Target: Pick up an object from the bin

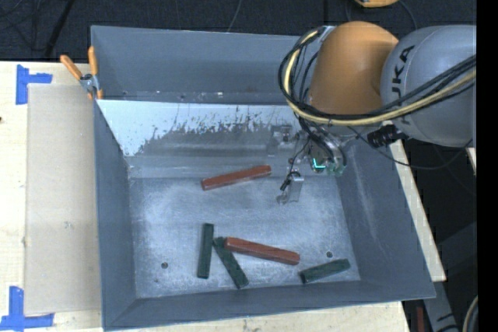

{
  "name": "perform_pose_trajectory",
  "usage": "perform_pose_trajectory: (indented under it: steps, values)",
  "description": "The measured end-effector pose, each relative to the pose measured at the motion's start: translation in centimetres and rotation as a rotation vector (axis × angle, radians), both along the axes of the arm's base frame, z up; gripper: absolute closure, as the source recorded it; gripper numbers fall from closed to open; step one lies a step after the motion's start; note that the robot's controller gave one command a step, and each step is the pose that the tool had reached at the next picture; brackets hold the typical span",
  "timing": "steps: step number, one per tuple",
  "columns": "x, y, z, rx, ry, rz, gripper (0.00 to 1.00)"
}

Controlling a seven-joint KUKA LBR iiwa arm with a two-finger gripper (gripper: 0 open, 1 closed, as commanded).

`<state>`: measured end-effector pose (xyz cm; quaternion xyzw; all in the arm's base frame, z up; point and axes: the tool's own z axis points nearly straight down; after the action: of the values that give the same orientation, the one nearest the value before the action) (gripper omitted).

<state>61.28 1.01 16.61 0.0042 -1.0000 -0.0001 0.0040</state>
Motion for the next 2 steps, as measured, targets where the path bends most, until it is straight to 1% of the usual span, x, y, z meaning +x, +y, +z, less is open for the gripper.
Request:
perform_pose_trajectory:
  steps: [1,2]
  values:
    - [-0.6,5.3,-9.9,0.002,-0.008,0.019,0.00]
    - [-0.1,9.6,-9.5,0.001,-0.011,-0.224,0.00]
